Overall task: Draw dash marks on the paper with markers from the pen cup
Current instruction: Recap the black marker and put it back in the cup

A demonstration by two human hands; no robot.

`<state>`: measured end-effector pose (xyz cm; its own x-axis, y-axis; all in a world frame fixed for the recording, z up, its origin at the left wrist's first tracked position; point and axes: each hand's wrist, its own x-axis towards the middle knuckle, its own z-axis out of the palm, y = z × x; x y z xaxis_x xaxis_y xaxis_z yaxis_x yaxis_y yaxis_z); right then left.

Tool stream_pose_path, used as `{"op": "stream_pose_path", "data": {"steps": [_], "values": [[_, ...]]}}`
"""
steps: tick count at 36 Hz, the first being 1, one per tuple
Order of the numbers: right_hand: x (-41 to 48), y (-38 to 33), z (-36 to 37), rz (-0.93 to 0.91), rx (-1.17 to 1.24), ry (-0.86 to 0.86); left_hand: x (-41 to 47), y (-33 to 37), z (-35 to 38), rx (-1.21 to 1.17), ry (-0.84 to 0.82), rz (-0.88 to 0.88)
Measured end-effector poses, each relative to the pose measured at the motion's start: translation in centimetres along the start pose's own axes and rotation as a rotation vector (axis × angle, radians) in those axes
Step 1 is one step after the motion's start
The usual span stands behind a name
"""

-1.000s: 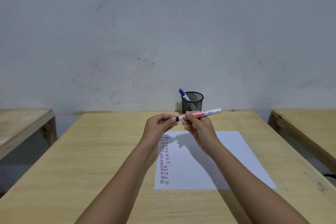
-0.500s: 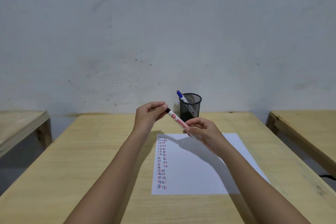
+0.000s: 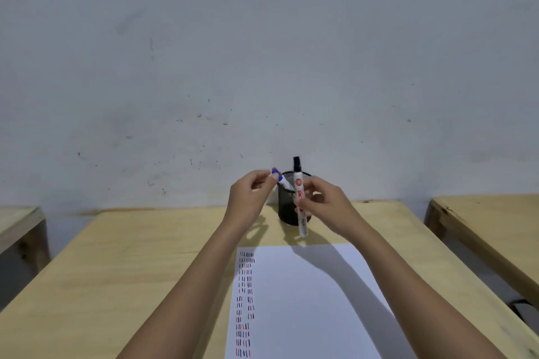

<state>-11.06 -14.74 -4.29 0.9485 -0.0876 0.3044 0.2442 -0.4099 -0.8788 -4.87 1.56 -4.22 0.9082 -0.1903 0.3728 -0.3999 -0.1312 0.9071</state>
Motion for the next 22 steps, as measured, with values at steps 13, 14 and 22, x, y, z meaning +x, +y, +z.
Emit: {"op": "stream_pose_path", "data": {"steps": [13,14,22], "values": [[8.0,1.6,-2.5,-0.11,-0.034,0.369,2.8,-6.1,4.8,0.109,-0.227,-0.112],[8.5,1.9,-2.3,-0.102,-0.051,0.361,3.1,-6.3,5.1,0.08,-0.225,-0.109],[10.8,4.6,-1.3,-0.077,-0.349,0.217,4.4,-7.9,6.4,0.025,-0.171,-0.103]]}}
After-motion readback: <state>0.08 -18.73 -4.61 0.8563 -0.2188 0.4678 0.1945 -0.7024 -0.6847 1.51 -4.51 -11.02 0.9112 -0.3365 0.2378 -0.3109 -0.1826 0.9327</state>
